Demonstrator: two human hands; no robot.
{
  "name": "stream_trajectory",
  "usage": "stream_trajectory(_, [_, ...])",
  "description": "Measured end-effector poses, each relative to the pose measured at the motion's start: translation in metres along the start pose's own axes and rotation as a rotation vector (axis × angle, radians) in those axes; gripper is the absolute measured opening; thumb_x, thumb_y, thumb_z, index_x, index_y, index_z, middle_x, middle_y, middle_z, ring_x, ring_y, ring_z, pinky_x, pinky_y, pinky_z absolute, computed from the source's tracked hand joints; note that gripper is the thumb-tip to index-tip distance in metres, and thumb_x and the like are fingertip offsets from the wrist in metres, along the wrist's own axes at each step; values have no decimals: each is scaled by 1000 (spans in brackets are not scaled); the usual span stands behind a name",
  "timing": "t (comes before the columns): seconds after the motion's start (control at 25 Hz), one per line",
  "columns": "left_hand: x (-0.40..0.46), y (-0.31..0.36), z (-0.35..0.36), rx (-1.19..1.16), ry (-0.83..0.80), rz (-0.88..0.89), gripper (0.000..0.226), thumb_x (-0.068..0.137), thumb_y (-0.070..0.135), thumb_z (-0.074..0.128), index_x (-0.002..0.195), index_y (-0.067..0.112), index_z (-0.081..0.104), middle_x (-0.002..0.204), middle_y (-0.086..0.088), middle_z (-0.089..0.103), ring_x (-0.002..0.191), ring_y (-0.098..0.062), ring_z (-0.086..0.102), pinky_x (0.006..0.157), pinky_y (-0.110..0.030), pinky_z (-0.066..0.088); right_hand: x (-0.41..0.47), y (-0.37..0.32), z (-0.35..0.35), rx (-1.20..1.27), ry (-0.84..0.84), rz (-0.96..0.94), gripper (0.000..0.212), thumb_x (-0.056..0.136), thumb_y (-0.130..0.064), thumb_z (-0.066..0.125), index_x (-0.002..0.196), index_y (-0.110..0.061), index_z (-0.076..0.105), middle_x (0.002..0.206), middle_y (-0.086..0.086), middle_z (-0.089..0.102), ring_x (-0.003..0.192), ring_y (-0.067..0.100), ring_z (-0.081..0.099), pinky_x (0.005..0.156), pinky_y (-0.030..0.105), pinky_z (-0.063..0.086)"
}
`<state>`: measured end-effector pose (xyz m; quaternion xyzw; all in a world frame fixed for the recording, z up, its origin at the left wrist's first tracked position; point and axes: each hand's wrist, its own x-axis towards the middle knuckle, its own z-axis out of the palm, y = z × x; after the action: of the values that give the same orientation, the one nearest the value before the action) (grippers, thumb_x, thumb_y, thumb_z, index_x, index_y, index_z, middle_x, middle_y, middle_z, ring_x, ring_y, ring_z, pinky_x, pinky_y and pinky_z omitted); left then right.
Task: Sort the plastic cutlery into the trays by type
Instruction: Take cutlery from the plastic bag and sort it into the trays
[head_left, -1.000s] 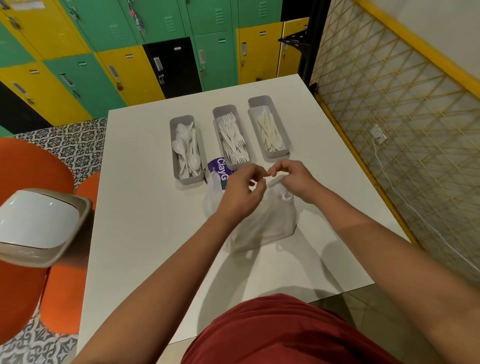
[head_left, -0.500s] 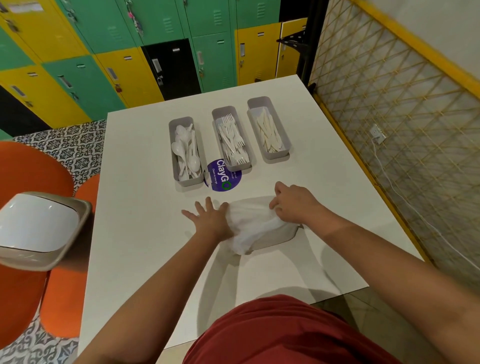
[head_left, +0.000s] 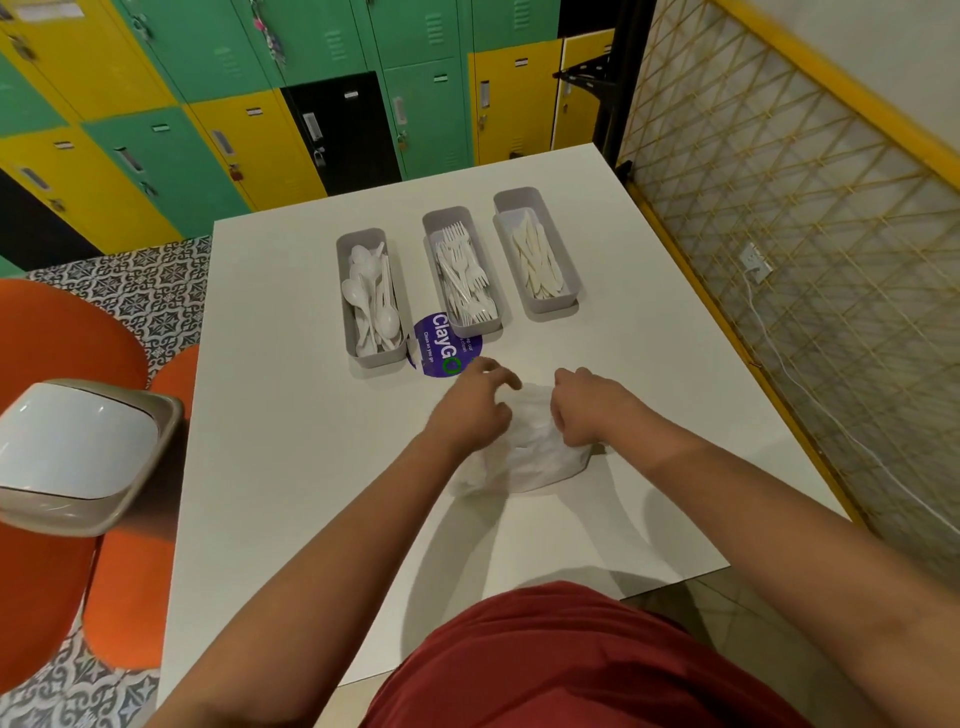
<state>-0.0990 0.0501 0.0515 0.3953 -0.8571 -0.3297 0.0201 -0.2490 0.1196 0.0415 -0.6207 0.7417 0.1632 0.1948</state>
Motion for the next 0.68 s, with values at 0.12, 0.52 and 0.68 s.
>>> stream_trajectory(0.12, [0,16,12,-58,-119,87,31,83,-5,48,105,6,66,112,-13,62,94,-22,58,86,-24,44,4,-2,-1,-40,35,10,29,91,-5,49,118,-10,58,121,11,50,109,28,52,82,32,44])
stream_trajectory(0.52, [-4,-4,28,105,-134,-210,34,93,4,37,123,7,50,125,-14,50,113,-29,51,97,-33,41,-7,0,-22,325,254,-17,21,80,6,53,87,-11,64,109,1,49,82,25,56,63,29,35])
stream_trajectory(0.68, [-10,-12,26,298,-105,-224,37,95,29,46,127,12,51,131,-12,47,114,-28,53,94,-37,46,-8,4,-17,96,184,-53,25,84,-4,57,102,-19,67,112,0,43,81,23,53,63,30,37])
